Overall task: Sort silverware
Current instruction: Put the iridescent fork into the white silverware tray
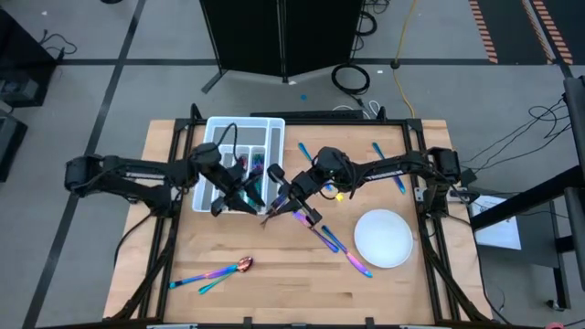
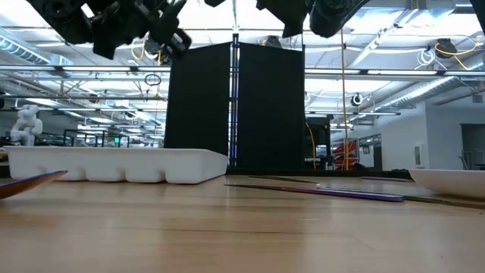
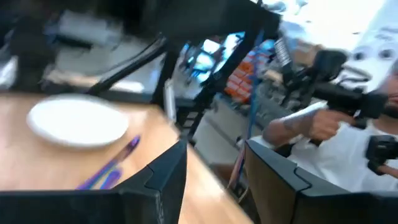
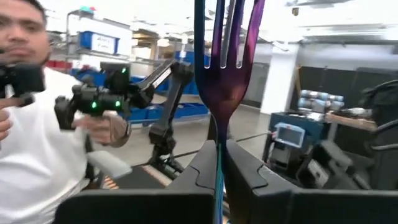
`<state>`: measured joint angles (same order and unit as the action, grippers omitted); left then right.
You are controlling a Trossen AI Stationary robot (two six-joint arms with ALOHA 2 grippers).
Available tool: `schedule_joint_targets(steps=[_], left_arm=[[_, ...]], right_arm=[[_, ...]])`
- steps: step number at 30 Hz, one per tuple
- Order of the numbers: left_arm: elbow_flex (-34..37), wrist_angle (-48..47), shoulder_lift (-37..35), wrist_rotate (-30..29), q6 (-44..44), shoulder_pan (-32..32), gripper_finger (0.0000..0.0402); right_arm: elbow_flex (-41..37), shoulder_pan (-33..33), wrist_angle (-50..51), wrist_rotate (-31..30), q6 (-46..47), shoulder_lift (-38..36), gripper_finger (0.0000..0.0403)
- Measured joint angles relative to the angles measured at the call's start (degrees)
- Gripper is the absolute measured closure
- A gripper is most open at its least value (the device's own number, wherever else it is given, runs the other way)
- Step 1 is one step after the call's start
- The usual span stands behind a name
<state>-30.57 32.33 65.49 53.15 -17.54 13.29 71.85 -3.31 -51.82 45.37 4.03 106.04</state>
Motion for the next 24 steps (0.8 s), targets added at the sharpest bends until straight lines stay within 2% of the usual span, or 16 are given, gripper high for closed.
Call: schedule_joint_targets(steps=[2,4,8,11,13,16,20,24], left_arm=[[0.0,-7.94,-3.43,-0.12,2.07,1.99,0.024],[0.0,-17.32,-8.11,-3.44,4.45,3.39,0.024],[0.0,-35.01,-19.52,-15.98,10.65,2.78,0.024],[0.0,-42.44,-27.63,-25.76,11.95,-0.6,0.024],[0.47,-43.88,-31.97,-31.76,12.02,-3.79,0.024],[2.42,-43.6,-37.24,-38.84,12.56,-8.44,0.024],[5.34,-42.82,-41.62,-46.54,13.95,-13.51,0.0239],[6.97,-41.39,-43.06,-50.66,15.57,-15.52,0.0239]], right_arm=[[0.0,-0.01,1.03,-2.41,1.23,-1.1,0.0403],[0.05,-0.16,4.22,-5.2,2.61,-2.42,0.0403],[0.09,-0.69,12.96,-12.63,1.19,-4.74,0.0403],[0.09,-1.15,15.6,-20.77,1.6,-5.1,0.0403],[0.09,-1.77,16.2,-27.28,4.56,-4.75,0.0403],[0.11,-3.66,18.32,-37.83,14.35,-3.3,0.0403],[0.07,-6.92,19.69,-41.12,28.79,-1.03,0.0403],[1.26,-8.68,20.56,-44.1,35.29,1.04,0.0403]])
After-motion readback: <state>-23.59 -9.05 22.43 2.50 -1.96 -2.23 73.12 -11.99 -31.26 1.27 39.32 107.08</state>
